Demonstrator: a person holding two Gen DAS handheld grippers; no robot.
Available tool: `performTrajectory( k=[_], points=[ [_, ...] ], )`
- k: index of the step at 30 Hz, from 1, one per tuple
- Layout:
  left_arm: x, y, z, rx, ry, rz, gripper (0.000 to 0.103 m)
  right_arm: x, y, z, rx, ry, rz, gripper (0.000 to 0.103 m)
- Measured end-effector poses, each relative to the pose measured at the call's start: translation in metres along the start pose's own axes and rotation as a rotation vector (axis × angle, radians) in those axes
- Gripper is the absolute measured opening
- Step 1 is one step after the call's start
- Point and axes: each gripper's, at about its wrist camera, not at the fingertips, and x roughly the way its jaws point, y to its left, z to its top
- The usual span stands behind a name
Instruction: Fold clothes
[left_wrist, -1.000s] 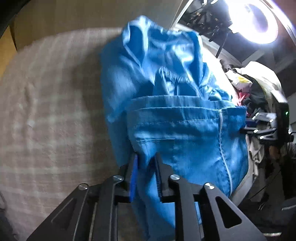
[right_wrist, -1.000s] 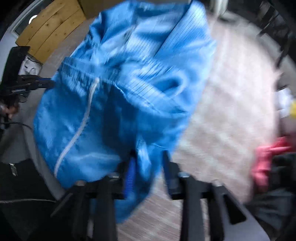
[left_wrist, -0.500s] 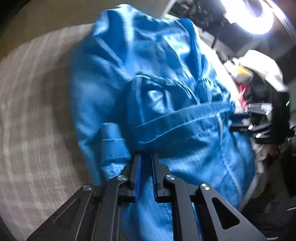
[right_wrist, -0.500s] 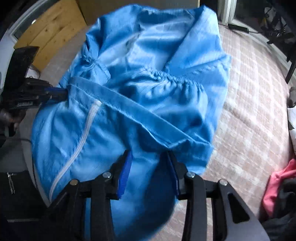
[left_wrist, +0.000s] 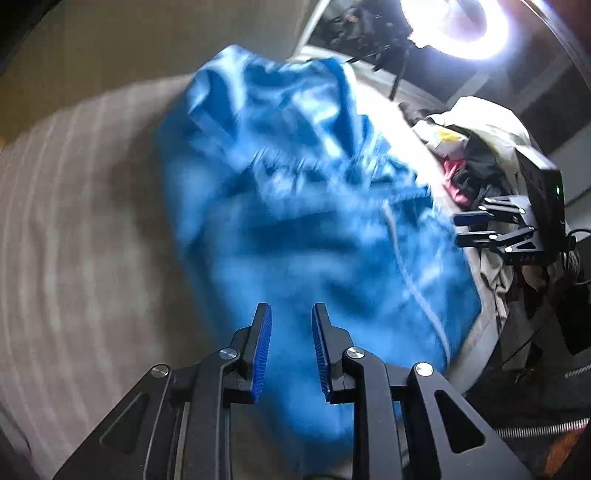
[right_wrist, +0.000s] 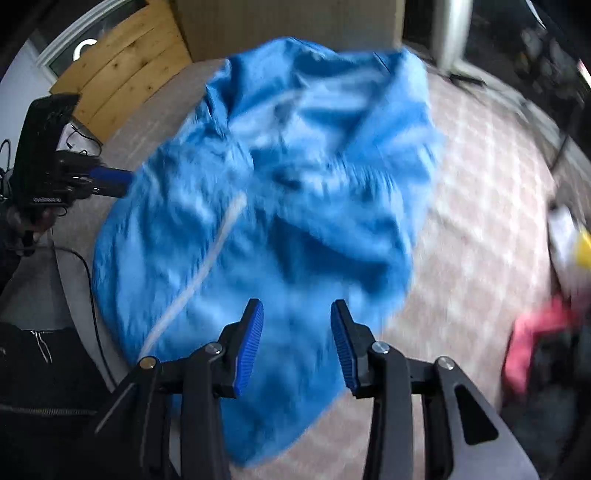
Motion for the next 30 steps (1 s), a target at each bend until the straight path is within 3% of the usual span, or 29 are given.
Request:
performTrajectory(
  k=[1,5,8,11,12,13,15,18,21,25,27,30],
  points=[
    [-0.002,0.005,-0.013,-0.029,0.016,-0.006,0.030,-0.001,-0.003,-0.015,0.039,0.009,0.011,0.038],
    [0.009,0.011,-0.061,-0.144,0.073,-0.076,0.033,0.005,-0.007,-0.068,0.181,0.053,0.093,0.039],
    [0.015,0.005,-0.069,-0.137,0.077,-0.100,0.033,0.014,0.001,-0.078,0.198,0.054,0.117,0.039],
    [0.020,-0.003,-0.071,-0.108,0.072,-0.115,0.025,0.019,0.018,-0.074,0.142,0.040,0.116,0.039],
    [0.022,-0.006,-0.072,-0.099,0.070,-0.120,0.012,0.020,0.022,-0.071,0.118,0.041,0.113,0.039],
    [0.024,-0.009,-0.073,-0.089,0.069,-0.125,0.005,0.021,0.027,-0.069,0.095,0.044,0.111,0.038],
    [0.024,-0.011,-0.073,-0.078,0.070,-0.141,0.004,0.019,0.029,-0.069,0.080,0.052,0.110,0.015],
    [0.010,-0.011,-0.074,-0.108,0.074,-0.176,0.003,0.015,0.031,-0.071,0.068,0.066,0.109,0.006],
    [0.010,-0.013,-0.084,-0.082,0.090,-0.163,0.003,0.012,0.032,-0.073,0.056,0.080,0.108,0.006],
    [0.025,-0.005,-0.085,-0.130,0.139,-0.120,0.019,0.009,0.040,-0.086,0.019,0.134,0.035,0.009],
    [0.009,-0.002,-0.080,-0.134,0.102,-0.078,0.017,-0.004,0.044,-0.084,0.013,0.114,-0.010,0.016],
    [-0.027,-0.010,-0.061,-0.065,-0.006,0.010,0.016,-0.040,0.042,-0.075,0.005,0.002,-0.081,0.030]
  ],
)
